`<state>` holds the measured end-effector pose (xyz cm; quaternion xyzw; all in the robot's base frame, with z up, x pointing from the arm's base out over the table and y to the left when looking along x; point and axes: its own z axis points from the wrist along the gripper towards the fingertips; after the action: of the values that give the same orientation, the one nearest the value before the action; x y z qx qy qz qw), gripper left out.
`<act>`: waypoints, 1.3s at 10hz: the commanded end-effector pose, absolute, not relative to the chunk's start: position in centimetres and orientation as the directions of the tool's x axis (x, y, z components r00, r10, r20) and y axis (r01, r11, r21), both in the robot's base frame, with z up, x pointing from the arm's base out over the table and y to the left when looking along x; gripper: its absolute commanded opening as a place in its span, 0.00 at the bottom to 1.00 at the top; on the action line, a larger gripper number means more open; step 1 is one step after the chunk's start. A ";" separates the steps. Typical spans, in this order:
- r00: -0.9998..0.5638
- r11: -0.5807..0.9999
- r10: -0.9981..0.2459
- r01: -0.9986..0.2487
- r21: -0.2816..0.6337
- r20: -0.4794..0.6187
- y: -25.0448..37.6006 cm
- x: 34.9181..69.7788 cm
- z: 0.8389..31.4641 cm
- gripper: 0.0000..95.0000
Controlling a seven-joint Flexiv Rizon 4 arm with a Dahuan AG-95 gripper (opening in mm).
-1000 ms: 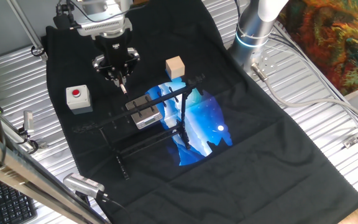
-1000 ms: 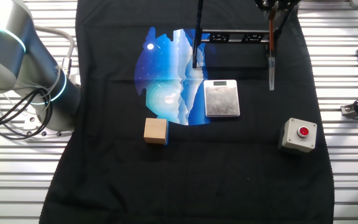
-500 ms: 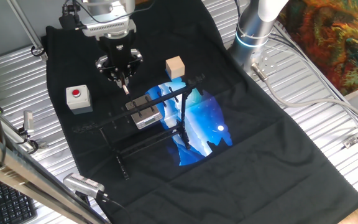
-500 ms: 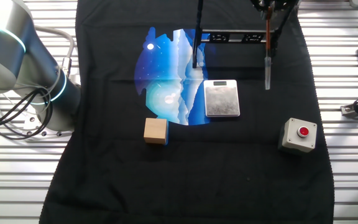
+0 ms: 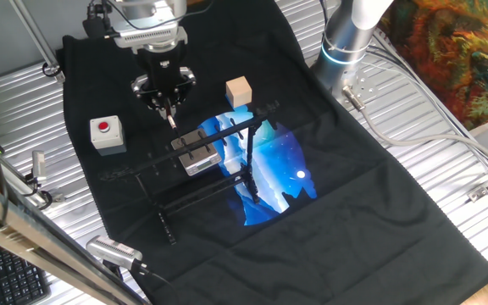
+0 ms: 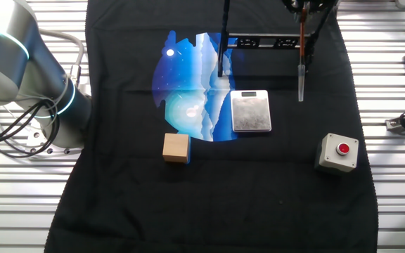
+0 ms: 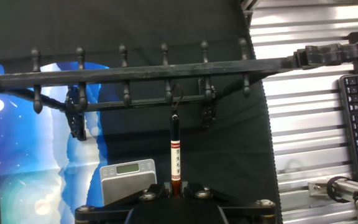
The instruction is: Place the brush on the pen rack
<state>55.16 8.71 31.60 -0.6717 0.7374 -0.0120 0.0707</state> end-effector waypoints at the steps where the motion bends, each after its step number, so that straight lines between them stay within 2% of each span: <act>1: -0.097 0.107 -0.991 -0.987 -0.118 -0.088 8.9 55.2 31.5 0.00; 13: -0.128 0.142 -0.987 -0.978 -0.151 -0.101 9.1 55.2 31.2 0.00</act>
<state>55.21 9.15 31.17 -0.6541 0.7509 -0.0235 0.0881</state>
